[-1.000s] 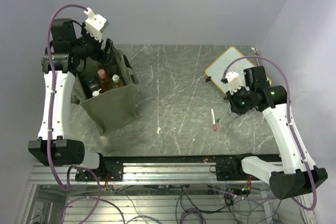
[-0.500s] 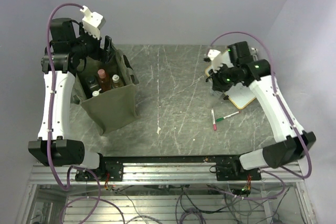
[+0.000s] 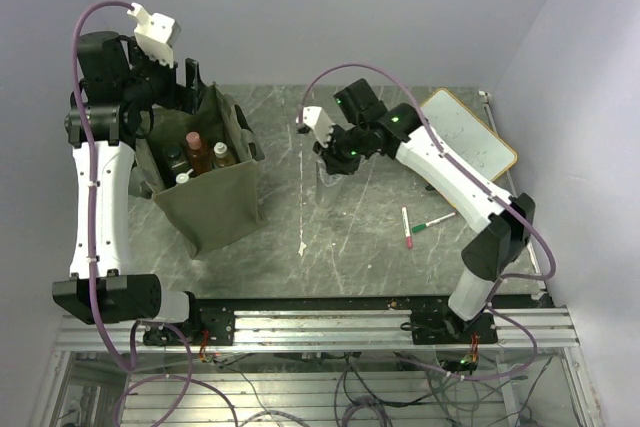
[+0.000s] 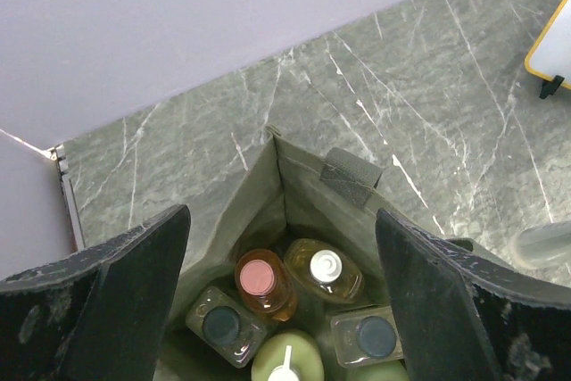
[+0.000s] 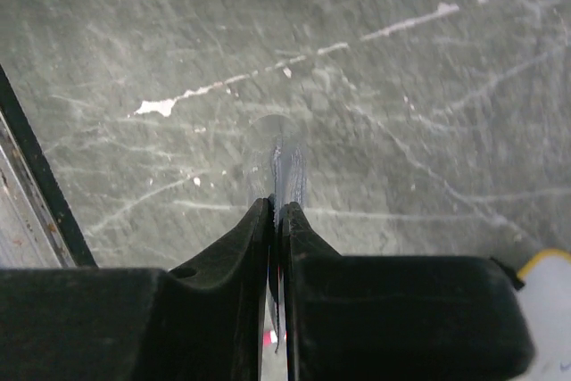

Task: Place the personal care products into the canvas bag
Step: Place the care product at the center of the board.

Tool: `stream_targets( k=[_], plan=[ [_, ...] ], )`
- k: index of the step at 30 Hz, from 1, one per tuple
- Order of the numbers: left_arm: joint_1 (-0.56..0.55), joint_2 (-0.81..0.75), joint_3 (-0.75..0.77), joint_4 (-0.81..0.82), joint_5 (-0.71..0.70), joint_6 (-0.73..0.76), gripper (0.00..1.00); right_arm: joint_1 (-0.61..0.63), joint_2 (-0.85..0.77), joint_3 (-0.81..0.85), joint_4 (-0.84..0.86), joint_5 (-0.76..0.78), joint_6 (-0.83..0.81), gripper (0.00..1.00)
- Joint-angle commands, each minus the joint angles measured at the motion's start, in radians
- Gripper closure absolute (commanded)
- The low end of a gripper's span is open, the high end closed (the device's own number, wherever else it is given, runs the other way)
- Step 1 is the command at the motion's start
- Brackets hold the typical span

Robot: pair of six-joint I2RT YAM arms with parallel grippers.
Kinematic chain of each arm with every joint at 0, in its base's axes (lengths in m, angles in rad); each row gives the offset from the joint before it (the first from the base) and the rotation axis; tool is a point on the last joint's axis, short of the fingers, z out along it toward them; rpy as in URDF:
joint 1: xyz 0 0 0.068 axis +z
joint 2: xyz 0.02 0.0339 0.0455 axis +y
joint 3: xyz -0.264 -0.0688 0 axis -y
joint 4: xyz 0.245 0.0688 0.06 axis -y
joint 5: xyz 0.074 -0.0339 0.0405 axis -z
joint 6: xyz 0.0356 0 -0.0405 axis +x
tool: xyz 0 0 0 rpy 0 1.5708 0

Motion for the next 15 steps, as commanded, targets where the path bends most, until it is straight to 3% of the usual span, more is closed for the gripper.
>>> stream_targets(
  k=[1, 15],
  plan=[
    [0.009, -0.030, 0.037, 0.030, -0.019, -0.016, 0.05, 0.047, 0.057, 0.089, 0.052, -0.013, -0.042, 1.00],
    [0.010, -0.058, 0.029, 0.028, 0.017, -0.001, 0.05, 0.121, 0.133, 0.072, 0.054, 0.007, -0.120, 1.00]
  ],
)
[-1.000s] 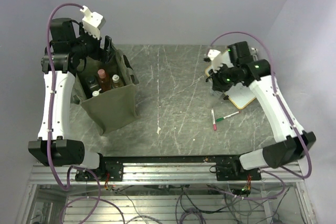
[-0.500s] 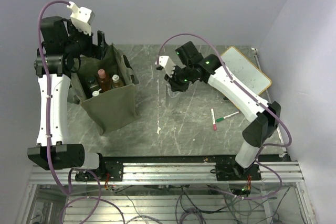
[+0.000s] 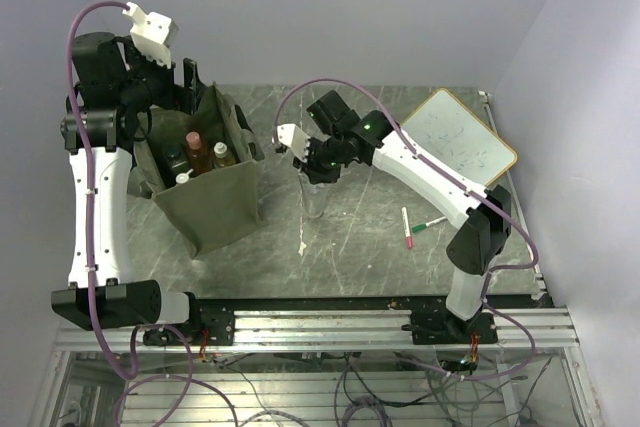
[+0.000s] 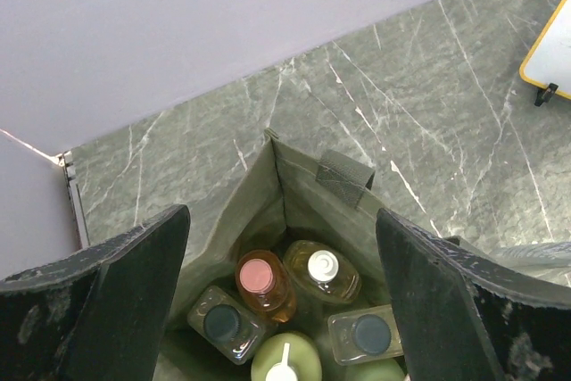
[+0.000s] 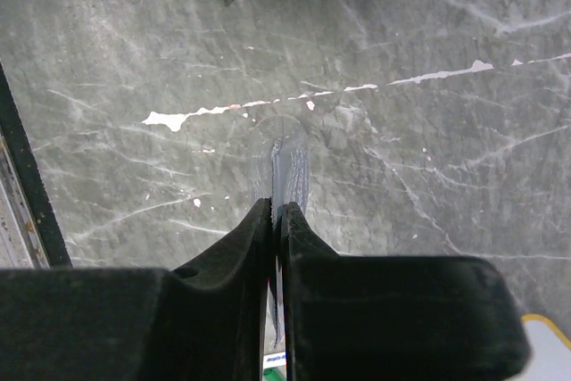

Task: Place the personal care products into the canvas bag
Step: Place the care product at the center of the board.

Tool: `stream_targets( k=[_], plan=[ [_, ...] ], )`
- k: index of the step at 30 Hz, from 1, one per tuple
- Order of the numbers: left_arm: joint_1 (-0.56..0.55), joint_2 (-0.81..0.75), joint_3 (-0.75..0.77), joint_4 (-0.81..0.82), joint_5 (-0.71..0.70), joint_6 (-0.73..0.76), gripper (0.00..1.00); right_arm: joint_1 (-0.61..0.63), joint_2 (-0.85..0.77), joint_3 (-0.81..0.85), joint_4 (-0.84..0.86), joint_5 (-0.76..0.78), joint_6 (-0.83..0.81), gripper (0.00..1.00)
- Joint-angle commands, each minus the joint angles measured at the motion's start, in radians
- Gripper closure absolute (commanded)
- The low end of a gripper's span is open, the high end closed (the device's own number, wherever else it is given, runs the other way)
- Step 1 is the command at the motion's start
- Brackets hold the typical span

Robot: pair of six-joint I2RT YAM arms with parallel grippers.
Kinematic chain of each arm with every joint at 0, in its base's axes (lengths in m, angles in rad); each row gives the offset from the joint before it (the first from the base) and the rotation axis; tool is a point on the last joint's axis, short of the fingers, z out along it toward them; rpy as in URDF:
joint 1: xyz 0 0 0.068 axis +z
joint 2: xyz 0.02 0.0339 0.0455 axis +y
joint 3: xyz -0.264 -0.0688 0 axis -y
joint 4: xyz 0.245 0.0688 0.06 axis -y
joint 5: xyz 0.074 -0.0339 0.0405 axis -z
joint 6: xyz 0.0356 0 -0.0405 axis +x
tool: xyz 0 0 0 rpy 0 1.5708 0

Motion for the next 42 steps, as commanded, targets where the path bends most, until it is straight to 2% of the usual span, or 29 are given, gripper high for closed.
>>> stream_targets(
  k=[1, 13, 22, 24, 26, 29, 35, 42],
  plan=[
    [0.008, -0.027, 0.026, 0.027, 0.025, 0.009, 0.05, 0.006, 0.009, 0.007, 0.033, -0.005, -0.039, 1.00],
    [0.001, -0.016, 0.040, -0.009, 0.093, 0.022, 0.09, 0.008, -0.016, -0.076, 0.066, -0.011, -0.052, 0.89],
    [-0.041, 0.000, 0.035, -0.022, 0.118, 0.051, 0.10, 0.007, -0.056, -0.121, 0.094, -0.010, -0.034, 0.66],
    [-0.048, 0.005, 0.036, -0.023, 0.123, 0.056, 0.10, 0.008, -0.066, -0.117, 0.094, -0.008, -0.035, 0.48],
    [-0.056, 0.012, 0.040, -0.029, 0.129, 0.066, 0.10, 0.006, -0.080, -0.106, 0.096, -0.003, -0.034, 0.37],
    [-0.082, 0.025, 0.047, -0.049, 0.128, 0.093, 0.11, 0.003, -0.107, -0.085, 0.095, 0.014, -0.035, 0.28],
    [-0.161, 0.044, 0.046, -0.075, 0.114, 0.131, 0.11, -0.054, -0.190, -0.095, 0.111, 0.038, -0.026, 0.26],
    [-0.292, 0.100, 0.070, -0.134, 0.111, 0.225, 0.11, -0.260, -0.285, -0.105, 0.140, -0.041, 0.047, 0.26]
  ],
)
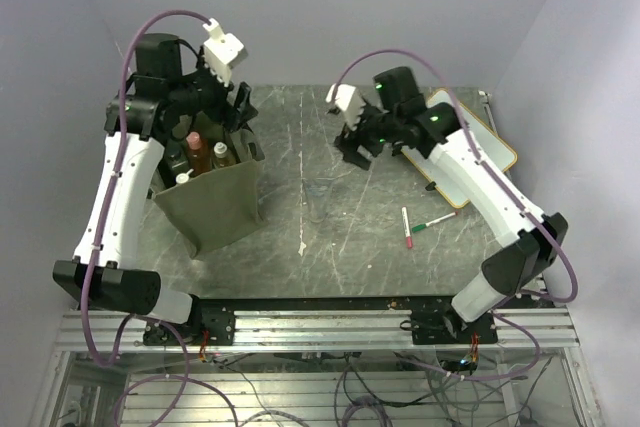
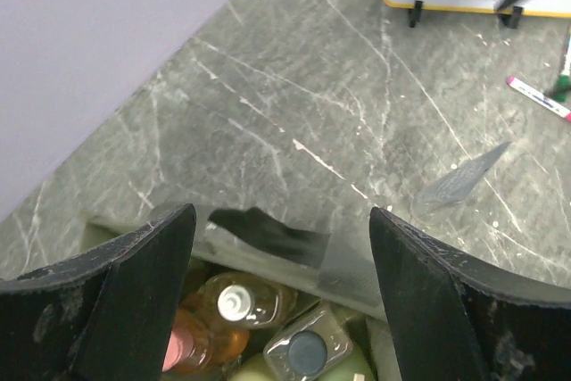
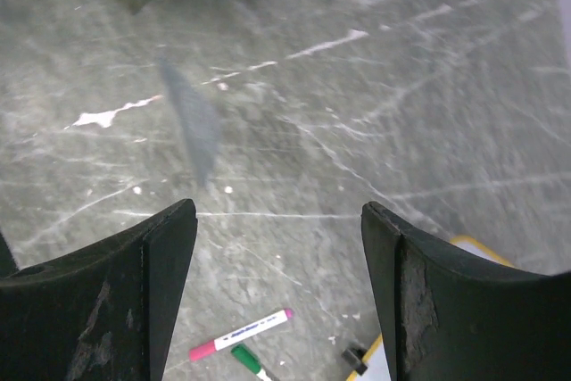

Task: Place the personal care products into the canvas bag
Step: Place the care product at the center of the board, then pick up the care product from the center of the board.

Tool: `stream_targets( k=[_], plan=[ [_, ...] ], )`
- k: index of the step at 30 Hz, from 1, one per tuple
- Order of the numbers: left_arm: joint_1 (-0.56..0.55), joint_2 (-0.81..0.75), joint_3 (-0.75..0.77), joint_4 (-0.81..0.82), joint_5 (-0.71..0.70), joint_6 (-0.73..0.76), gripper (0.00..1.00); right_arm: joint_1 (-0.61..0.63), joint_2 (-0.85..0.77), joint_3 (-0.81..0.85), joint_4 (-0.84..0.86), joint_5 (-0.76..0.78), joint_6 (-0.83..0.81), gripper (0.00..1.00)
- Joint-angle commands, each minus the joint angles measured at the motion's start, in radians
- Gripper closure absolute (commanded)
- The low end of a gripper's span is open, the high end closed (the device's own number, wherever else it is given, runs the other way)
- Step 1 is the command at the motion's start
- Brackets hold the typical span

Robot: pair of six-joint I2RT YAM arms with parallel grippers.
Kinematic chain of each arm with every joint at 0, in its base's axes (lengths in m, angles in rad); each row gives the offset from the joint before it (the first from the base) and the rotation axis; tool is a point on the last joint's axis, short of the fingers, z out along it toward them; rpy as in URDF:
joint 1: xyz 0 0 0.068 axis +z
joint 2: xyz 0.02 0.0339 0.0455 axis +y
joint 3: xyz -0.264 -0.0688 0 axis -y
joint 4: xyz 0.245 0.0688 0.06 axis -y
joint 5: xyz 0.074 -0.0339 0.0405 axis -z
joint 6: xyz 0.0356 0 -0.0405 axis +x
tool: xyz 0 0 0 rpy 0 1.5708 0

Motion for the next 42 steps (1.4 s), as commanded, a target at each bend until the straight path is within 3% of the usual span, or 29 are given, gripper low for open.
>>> stream_targets(
  k=[1, 10, 18, 26, 42],
  plan=[
    [-0.077, 0.041, 0.049, -0.047, 0.024, 0.074, 0.11, -0.119, -0.081, 0.003, 0.054, -0.039, 0.066, 0.26],
    [-0.294, 0.154, 0.066, -0.138, 0.039, 0.210, 0.12, -0.370, -0.118, -0.028, 0.112, -0.115, 0.244, 0.25],
    [-0.442, 0.296, 0.111, -0.279, 0.065, 0.302, 0.15, -0.420, -0.116, -0.035, 0.128, -0.134, 0.273, 0.25],
    [-0.487, 0.364, 0.056, -0.245, 0.057, 0.323, 0.17, -0.448, -0.130, -0.054, 0.143, -0.142, 0.280, 0.25],
    [-0.513, 0.417, -0.038, -0.207, 0.046, 0.366, 0.41, -0.470, -0.117, -0.068, 0.158, -0.165, 0.291, 0.26]
  ],
)
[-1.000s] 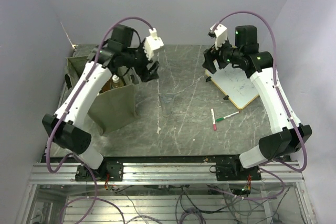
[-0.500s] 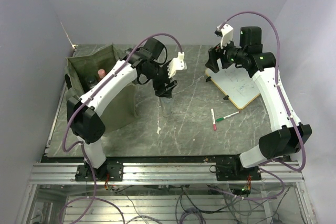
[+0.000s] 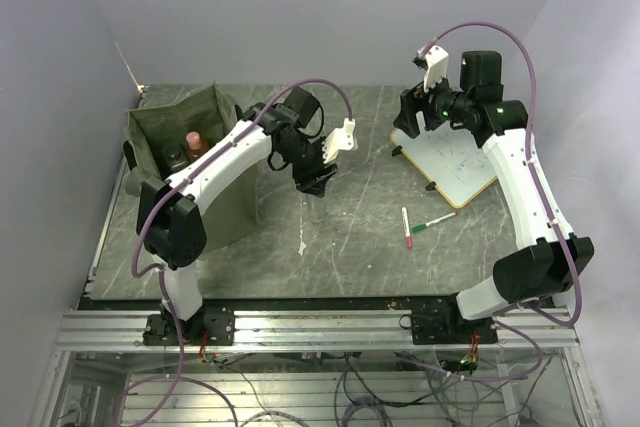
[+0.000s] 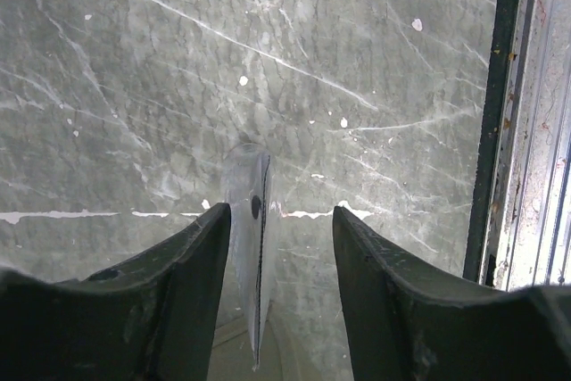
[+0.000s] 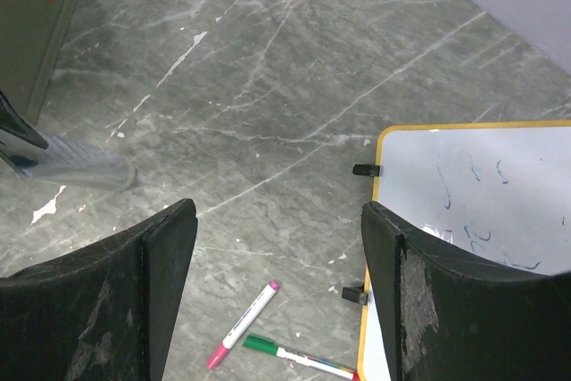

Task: Place the personal care products into the canvas bag
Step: Pick up the care product from the center of the board.

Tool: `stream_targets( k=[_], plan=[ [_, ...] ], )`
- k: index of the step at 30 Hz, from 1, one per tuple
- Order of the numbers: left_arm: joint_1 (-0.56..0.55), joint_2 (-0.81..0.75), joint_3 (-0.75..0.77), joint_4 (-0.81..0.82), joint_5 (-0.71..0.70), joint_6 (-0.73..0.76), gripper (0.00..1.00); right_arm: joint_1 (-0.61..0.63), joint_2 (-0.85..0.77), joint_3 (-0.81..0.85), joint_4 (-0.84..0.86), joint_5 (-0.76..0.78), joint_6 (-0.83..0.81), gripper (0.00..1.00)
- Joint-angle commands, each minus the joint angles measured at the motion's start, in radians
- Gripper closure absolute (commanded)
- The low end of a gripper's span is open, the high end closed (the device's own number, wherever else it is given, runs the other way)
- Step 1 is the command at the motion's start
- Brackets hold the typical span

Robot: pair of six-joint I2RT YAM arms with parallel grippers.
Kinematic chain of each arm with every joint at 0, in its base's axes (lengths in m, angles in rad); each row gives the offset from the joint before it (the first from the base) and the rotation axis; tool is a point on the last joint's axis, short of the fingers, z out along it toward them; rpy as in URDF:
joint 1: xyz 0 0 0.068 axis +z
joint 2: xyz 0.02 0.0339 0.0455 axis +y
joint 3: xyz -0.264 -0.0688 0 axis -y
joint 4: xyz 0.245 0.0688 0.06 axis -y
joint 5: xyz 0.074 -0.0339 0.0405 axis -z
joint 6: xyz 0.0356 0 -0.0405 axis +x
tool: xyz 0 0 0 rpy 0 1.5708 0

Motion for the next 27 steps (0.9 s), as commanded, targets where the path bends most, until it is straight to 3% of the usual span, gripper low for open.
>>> stream_targets(
  k=[1, 16, 22, 27],
  plan=[
    [-0.016, 0.012, -0.008, 0.026, 0.010, 0.022, 0.43, -0.009, -0.002, -0.009, 0.029, -0.021, 0.010, 0.26],
    [-0.033, 0.024, -0.016, 0.045, -0.056, 0.040, 0.72, -0.014, -0.013, -0.026, 0.034, -0.037, 0.015, 0.27],
    [-0.036, 0.011, 0.029, 0.022, -0.056, 0.063, 0.91, -0.013, -0.007, -0.017, 0.036, -0.041, 0.018, 0.27],
    [-0.035, -0.017, 0.090, -0.023, -0.049, 0.096, 0.93, -0.013, 0.006, 0.002, 0.034, -0.035, 0.011, 0.27]
  ],
)
